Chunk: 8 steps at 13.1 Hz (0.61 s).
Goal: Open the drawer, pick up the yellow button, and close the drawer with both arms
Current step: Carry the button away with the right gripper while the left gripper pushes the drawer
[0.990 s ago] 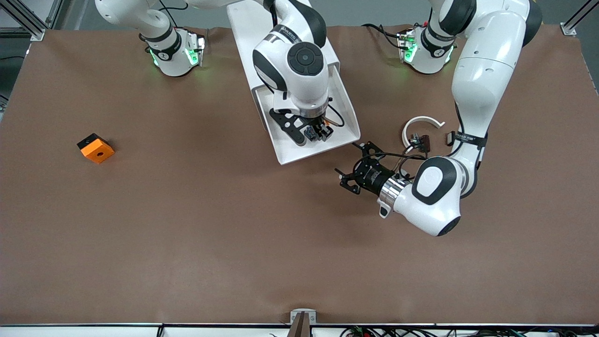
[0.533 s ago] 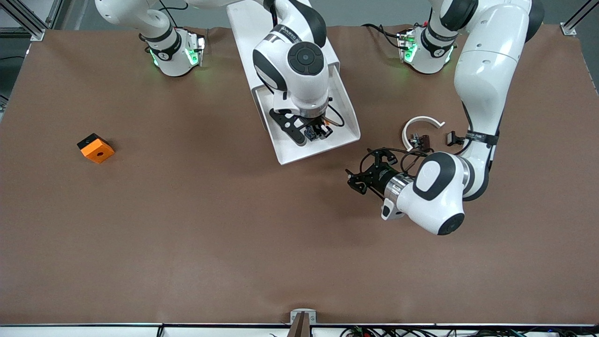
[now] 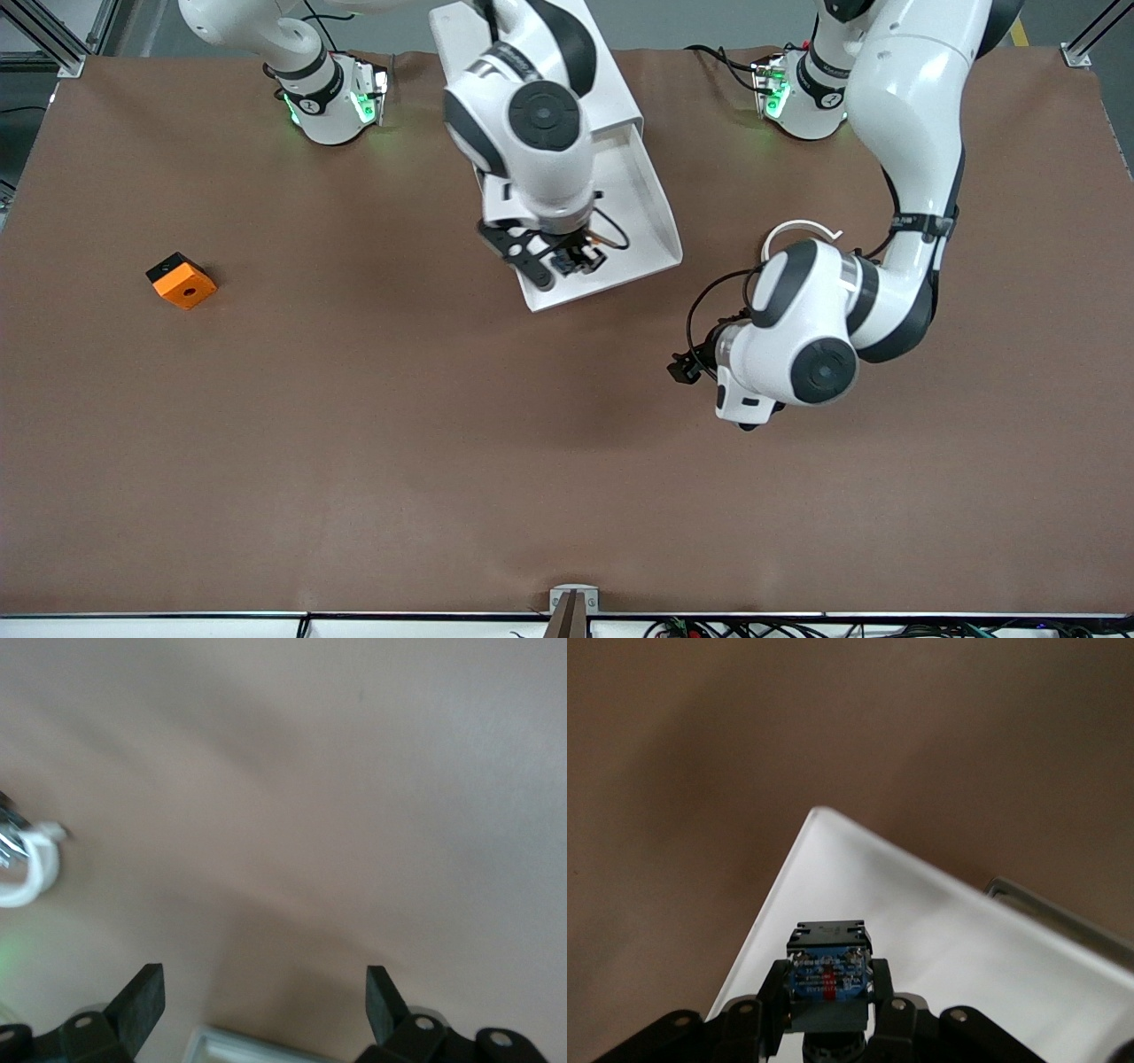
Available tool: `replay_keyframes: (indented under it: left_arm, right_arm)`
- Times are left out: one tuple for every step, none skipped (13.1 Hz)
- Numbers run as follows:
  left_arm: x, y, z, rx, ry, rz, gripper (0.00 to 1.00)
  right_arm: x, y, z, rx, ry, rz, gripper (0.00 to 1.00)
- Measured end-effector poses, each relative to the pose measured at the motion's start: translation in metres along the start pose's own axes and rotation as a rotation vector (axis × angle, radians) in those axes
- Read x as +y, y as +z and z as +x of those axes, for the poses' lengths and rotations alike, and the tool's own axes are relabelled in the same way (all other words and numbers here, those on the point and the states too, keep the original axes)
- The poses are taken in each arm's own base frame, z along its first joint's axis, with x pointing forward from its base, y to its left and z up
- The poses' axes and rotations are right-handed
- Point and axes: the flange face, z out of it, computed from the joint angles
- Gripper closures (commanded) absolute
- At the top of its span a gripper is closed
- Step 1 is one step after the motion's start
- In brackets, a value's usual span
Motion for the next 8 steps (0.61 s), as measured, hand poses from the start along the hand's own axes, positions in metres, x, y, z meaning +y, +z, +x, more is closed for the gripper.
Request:
replay_keyframes:
  left_arm:
    - [0.003, -0.009, -0.012, 0.059, 0.024, 0.019, 0.0]
    - [0.006, -0.017, -0.023, 0.092, 0.043, 0.023, 0.0]
    - [0.01, -0.022, -0.031, 0.114, 0.056, 0.014, 0.0]
    - [0.015, -0.027, -0.035, 0.14, 0.068, -0.011, 0.0]
    - [0.019, -0.031, -0.036, 0.171, 0.078, -0.039, 0.0]
    - [0.023, -0.034, -0.036, 0.209, 0.09, -0.062, 0.0]
    - [0.029, -0.037, -0.038, 0.243, 0.108, -0.086, 0.0]
    - [0.035, -0.039, -0.045, 0.265, 0.128, -0.109, 0.0]
  right_arm:
    - [0.013, -0.024, 0.033, -0.003, -0.069, -0.003, 1.0]
    - [0.03, -0.047, 0.071, -0.005, -0.145, 0.001, 1.0]
    - [0.052, -0.065, 0.115, -0.011, -0.218, -0.001, 1.0]
    - [0.078, -0.076, 0.165, -0.019, -0.287, -0.001, 1.0]
    - [0.104, -0.078, 0.213, -0.028, -0.34, -0.002, 1.0]
    - [0.13, -0.074, 0.257, -0.039, -0.384, -0.006, 1.0]
    - [0.153, -0.067, 0.293, -0.044, -0.418, -0.016, 1.0]
    - [0.173, -0.059, 0.322, -0.04, -0.445, -0.024, 1.0]
